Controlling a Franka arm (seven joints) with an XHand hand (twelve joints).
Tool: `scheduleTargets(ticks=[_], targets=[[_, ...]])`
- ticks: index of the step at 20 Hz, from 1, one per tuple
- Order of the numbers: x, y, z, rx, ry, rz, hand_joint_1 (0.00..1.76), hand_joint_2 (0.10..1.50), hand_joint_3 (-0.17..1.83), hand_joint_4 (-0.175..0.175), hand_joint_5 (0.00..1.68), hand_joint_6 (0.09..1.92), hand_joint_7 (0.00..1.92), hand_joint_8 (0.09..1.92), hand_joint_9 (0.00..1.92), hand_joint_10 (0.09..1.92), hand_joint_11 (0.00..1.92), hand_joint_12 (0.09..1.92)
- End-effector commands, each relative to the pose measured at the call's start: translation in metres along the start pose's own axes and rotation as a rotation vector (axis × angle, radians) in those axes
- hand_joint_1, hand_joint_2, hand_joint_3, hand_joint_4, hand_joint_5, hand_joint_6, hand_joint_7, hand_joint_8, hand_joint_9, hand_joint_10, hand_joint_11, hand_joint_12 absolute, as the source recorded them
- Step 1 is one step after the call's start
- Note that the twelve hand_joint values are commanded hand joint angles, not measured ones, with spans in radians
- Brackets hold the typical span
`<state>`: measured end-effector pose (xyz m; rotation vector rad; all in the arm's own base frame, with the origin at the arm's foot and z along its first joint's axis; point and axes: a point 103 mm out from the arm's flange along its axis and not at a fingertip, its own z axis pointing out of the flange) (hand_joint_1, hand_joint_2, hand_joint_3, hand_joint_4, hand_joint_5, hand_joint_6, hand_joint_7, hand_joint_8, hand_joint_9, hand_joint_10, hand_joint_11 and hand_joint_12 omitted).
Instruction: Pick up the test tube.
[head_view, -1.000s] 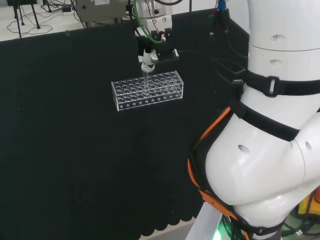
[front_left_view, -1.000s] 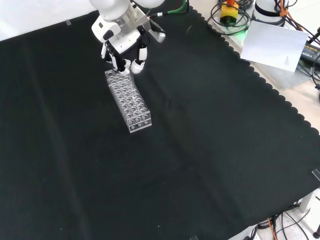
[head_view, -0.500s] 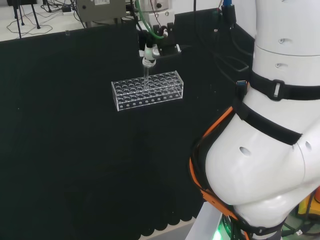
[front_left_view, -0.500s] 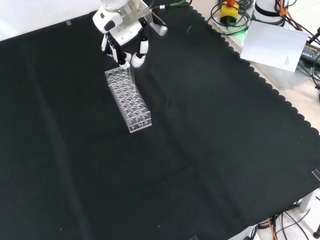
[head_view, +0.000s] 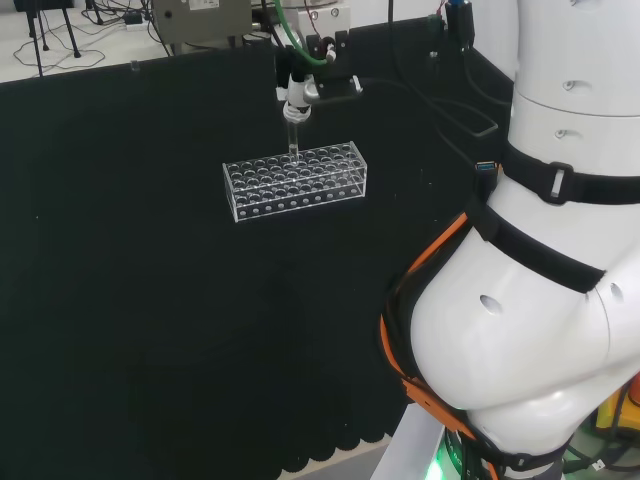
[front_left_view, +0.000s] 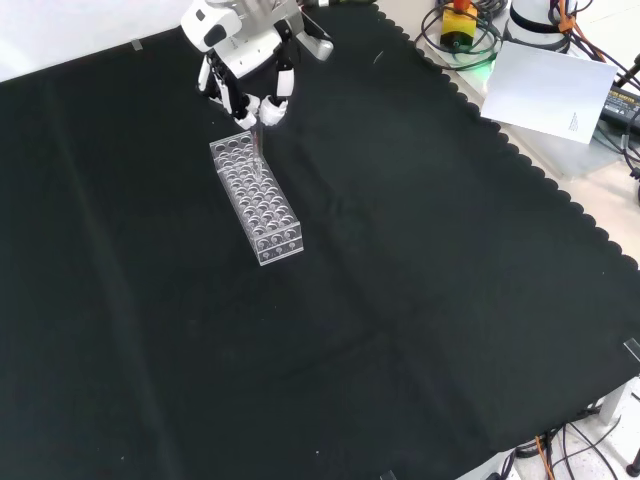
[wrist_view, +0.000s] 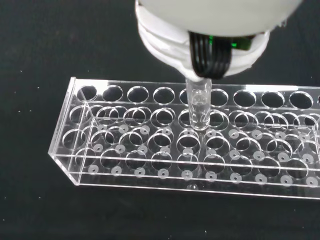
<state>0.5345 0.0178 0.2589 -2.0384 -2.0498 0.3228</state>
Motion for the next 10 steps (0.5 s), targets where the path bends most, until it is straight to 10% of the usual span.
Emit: scheduleTargets(ticks=[1,10], targets=[[0.003,-0.001,-0.034,-0.022,0.017,-0.01,1.44,0.58,0.67,-0.175,1.38,0.44,1.47,0.59,1.49,0.09,0.74,1.2],[0.002,-0.01,-0.055,-0.047,0.011,-0.023,1.44,0.58,0.68,-0.175,1.38,0.44,1.47,0.58,1.5,0.09,0.74,1.2]])
